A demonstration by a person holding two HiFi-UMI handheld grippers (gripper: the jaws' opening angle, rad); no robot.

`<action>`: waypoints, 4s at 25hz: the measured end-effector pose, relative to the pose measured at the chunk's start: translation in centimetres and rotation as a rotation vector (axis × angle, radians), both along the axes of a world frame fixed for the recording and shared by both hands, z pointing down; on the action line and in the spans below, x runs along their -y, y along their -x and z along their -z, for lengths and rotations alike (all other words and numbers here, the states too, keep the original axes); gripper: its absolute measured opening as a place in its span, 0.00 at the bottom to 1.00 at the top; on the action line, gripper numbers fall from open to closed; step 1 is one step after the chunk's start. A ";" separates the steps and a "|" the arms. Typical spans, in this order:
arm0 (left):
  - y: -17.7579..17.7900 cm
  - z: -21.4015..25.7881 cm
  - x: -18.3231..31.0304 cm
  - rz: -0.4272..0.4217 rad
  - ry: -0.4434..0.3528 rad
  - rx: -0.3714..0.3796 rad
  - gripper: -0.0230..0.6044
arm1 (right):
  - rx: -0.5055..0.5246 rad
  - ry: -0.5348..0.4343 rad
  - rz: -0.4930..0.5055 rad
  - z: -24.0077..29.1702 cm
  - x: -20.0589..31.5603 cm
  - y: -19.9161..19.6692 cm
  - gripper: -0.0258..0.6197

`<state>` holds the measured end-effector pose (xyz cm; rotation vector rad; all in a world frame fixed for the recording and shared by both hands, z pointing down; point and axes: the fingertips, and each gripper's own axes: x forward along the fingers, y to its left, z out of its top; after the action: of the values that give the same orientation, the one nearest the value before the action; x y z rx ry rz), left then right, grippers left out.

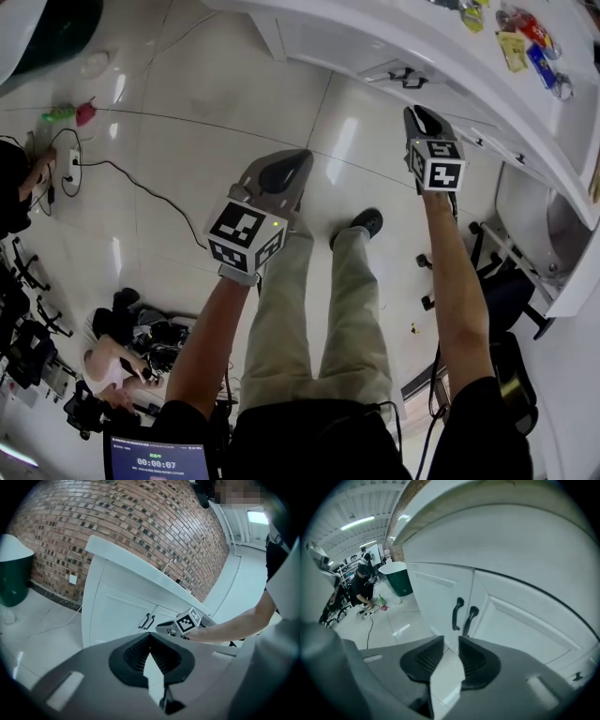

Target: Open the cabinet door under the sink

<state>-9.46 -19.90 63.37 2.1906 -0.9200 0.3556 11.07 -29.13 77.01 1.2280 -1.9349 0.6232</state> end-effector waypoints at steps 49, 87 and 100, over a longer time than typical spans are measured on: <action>-6.3 0.6 -7.3 -0.207 0.044 0.000 0.06 | 0.038 0.066 -0.090 -4.9 -8.7 0.5 0.10; -27.4 9.1 -22.8 -0.392 -0.024 0.068 0.06 | 0.164 0.071 -0.511 4.6 -42.2 -26.6 0.03; -22.5 23.0 -31.7 -0.394 -0.159 -0.008 0.06 | 0.240 -0.280 -0.509 26.9 -45.2 -22.2 0.03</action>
<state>13.09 11.77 40.42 2.5184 -0.5212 0.4709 33.26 16.02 50.09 1.9302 -1.9544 0.8014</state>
